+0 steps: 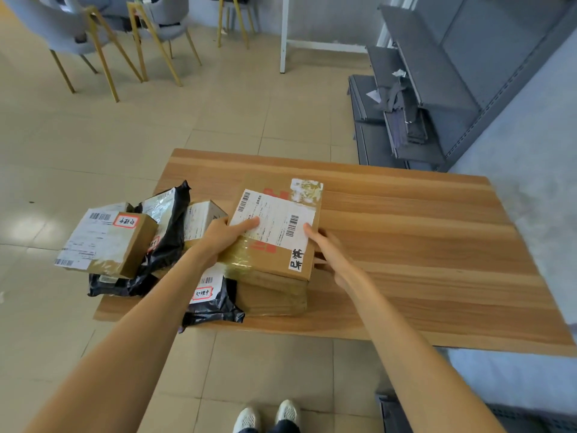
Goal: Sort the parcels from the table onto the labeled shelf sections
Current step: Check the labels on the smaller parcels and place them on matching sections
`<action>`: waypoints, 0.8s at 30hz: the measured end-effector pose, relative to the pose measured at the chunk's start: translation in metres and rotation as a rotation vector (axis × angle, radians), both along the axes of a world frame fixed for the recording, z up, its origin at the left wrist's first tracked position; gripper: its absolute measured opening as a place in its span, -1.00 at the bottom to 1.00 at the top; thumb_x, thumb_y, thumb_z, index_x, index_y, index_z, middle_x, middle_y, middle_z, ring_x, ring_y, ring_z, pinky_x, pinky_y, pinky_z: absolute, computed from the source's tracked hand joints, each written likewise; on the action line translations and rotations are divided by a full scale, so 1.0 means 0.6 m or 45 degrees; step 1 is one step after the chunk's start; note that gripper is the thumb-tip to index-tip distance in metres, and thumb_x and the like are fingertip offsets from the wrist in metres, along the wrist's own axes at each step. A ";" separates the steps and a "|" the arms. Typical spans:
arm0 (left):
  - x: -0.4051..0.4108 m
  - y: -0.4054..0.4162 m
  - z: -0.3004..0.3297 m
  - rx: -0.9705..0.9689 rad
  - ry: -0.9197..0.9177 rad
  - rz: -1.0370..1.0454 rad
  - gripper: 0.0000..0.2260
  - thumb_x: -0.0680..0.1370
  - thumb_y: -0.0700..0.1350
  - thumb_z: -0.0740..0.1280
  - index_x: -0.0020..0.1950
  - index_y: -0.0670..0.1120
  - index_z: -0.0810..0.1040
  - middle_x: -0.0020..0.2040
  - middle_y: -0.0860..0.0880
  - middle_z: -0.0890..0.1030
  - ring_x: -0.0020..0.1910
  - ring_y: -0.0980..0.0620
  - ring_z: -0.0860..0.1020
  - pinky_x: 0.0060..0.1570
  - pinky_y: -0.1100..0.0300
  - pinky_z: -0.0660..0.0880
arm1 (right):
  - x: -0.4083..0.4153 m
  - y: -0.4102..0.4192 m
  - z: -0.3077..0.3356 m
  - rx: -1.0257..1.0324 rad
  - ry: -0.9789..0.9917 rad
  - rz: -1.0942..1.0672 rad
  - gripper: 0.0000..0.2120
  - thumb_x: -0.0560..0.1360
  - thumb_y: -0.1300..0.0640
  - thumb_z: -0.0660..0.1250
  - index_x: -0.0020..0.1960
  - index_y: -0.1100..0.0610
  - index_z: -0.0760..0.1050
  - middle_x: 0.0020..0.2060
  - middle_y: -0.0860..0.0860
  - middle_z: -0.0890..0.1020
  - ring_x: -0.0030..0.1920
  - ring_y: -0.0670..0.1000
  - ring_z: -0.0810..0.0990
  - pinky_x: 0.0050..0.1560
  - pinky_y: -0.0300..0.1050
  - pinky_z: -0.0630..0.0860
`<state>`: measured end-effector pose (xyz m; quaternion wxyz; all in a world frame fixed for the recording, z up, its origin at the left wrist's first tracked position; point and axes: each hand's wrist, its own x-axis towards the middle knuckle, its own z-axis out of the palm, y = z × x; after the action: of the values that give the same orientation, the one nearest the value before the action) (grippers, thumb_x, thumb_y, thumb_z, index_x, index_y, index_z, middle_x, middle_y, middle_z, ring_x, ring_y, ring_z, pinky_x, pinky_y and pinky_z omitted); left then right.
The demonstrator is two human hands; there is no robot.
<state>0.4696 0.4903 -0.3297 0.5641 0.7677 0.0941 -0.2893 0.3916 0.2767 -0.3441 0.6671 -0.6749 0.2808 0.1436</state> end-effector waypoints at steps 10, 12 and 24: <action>0.054 -0.004 0.147 0.243 -0.248 -0.630 -0.75 0.45 0.06 0.47 0.10 0.07 0.60 -0.06 0.04 0.71 -0.11 0.02 0.70 -0.08 0.12 0.61 | 0.015 -0.102 0.137 -0.215 -0.161 0.086 -0.11 0.23 -0.43 0.34 0.48 -0.13 0.27 0.44 -0.05 0.36 0.42 0.09 0.32 0.28 0.29 0.36; 0.056 -0.016 0.162 0.296 -0.297 -0.742 -0.74 0.43 0.07 0.49 0.08 0.08 0.62 -0.05 0.07 0.71 -0.08 0.03 0.69 0.00 0.08 0.61 | 0.010 -0.095 0.141 -0.205 -0.113 0.171 -0.08 0.17 -0.41 0.39 0.45 -0.07 0.33 0.35 -0.04 0.46 0.33 0.08 0.43 0.27 0.24 0.42; 0.058 -0.039 0.188 0.509 -0.506 -0.876 -0.22 0.20 0.35 0.48 0.35 0.05 0.49 0.19 0.03 0.63 0.10 0.02 0.63 0.18 -0.02 0.53 | -0.027 -0.078 0.108 -0.085 -0.126 0.068 -0.44 0.30 -0.23 0.46 0.10 0.15 0.54 -0.03 0.07 0.71 -0.03 0.10 0.69 0.07 0.05 0.60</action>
<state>0.5046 0.4670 -0.2169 0.2825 0.8890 -0.2230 -0.2830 0.3755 0.2298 -0.2791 0.6534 -0.7102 0.2340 0.1183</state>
